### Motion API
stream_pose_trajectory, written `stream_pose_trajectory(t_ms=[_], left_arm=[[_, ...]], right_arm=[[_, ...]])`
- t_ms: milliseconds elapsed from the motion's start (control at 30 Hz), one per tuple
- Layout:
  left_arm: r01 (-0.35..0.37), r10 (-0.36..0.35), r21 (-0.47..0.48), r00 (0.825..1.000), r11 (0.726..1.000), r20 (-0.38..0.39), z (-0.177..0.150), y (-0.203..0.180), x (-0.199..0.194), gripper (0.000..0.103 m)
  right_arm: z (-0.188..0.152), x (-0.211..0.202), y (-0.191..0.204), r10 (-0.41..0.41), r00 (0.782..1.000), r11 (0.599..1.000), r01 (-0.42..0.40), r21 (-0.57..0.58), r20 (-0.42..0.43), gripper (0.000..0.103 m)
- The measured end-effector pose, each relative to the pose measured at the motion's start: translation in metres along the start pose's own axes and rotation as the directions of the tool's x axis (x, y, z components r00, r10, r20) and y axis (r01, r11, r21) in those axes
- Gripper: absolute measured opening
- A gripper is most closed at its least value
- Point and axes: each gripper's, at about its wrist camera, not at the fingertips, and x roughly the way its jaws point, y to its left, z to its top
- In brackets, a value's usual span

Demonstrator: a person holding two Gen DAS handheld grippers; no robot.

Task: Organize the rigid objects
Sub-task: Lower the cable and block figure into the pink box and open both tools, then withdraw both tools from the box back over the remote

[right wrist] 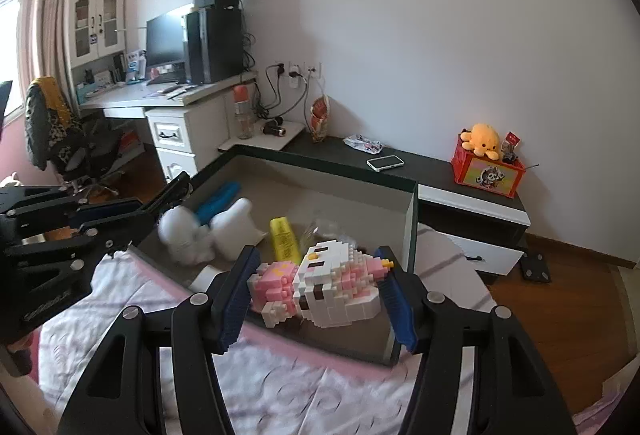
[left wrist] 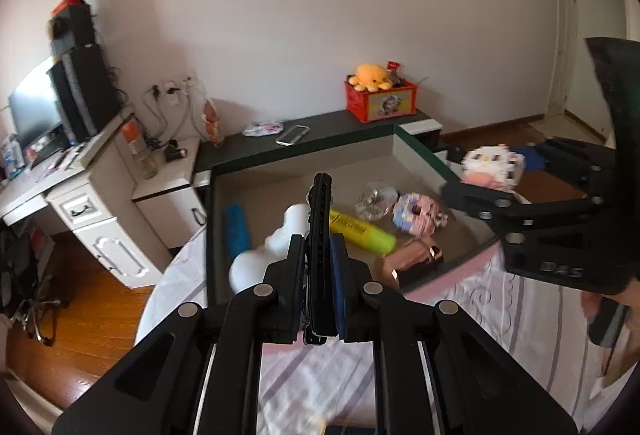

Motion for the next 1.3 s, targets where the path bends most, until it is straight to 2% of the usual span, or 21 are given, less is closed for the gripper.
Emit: stream_pose_trajectory(t_ms=[67,167,300,500,667,700,733,767,800,833,967,1033,1167,1267,1300], left_arm=[[-0.019,0.019,0.016,1.000,1.000,-0.017,0.007,-0.003,0.014,0.012],[0.007,-0.006,0.015,0.999,1.000,-0.050,0.014,-0.006,0.036,0.012],[0.006,-0.004,0.030,0.997,1.000,-0.080,0.017,-0.010,0.057,0.012],[0.000,0.005,0.040,0.994,0.999,-0.112,0.018,-0.017,0.077,0.013],[-0.018,0.021,0.027,0.994,0.999,-0.105,0.015,-0.017,0.075,0.015],[-0.028,0.029,0.018,0.994,0.999,-0.101,0.014,-0.016,0.072,0.021],[-0.029,0.029,0.008,0.995,1.000,-0.091,0.014,-0.013,0.068,0.035],[-0.032,0.032,-0.003,0.996,0.999,-0.080,0.014,-0.011,0.063,0.045],[-0.042,0.041,-0.013,0.997,0.999,-0.068,0.014,-0.009,0.058,0.064],[-0.058,0.057,-0.020,0.997,0.998,-0.045,0.013,-0.007,0.050,0.072],[-0.111,0.113,-0.041,0.993,0.993,0.045,0.009,-0.004,0.008,0.083],[-0.122,0.126,-0.052,0.988,0.991,0.087,0.005,-0.003,-0.016,0.094],[-0.161,0.168,-0.058,0.972,0.985,0.161,-0.006,-0.006,-0.059,0.101],[-0.190,0.199,-0.063,0.959,0.980,0.199,-0.017,-0.010,-0.091,0.103],[-0.199,0.208,-0.065,0.956,0.978,0.205,-0.022,-0.010,-0.100,0.103]], right_arm=[[0.007,0.019,-0.009,-0.007,1.000,1.000,0.007,0.007,-0.027,0.060],[0.011,0.039,-0.018,-0.031,0.997,0.999,0.031,0.006,-0.065,0.061],[0.015,0.064,-0.028,-0.051,0.992,0.999,0.051,-0.001,-0.116,0.061],[0.014,0.083,-0.032,-0.035,0.986,0.999,0.034,-0.011,-0.164,0.061],[0.012,0.081,-0.034,-0.026,0.990,1.000,0.027,0.010,-0.137,0.062],[0.013,0.080,-0.034,-0.018,0.991,1.000,0.020,0.017,-0.133,0.069],[0.014,0.078,-0.034,-0.010,0.992,1.000,0.013,0.024,-0.123,0.077],[0.015,0.071,-0.035,-0.006,0.995,0.999,0.009,0.032,-0.096,0.079],[0.017,0.068,-0.035,-0.003,0.996,0.999,0.006,0.037,-0.085,0.079],[0.019,0.063,-0.034,0.003,0.997,0.999,0.000,0.044,-0.080,0.079],[0.022,0.029,-0.028,0.013,1.000,0.998,-0.012,0.063,-0.017,0.082],[0.021,0.011,-0.022,0.019,1.000,0.998,-0.019,0.063,0.014,0.083],[0.015,-0.029,-0.004,0.038,0.996,0.998,-0.042,0.052,0.075,0.087],[0.007,-0.059,0.009,0.033,0.993,0.998,-0.039,0.049,0.114,0.101],[0.003,-0.071,0.014,0.030,0.990,0.998,-0.037,0.044,0.139,0.103]])
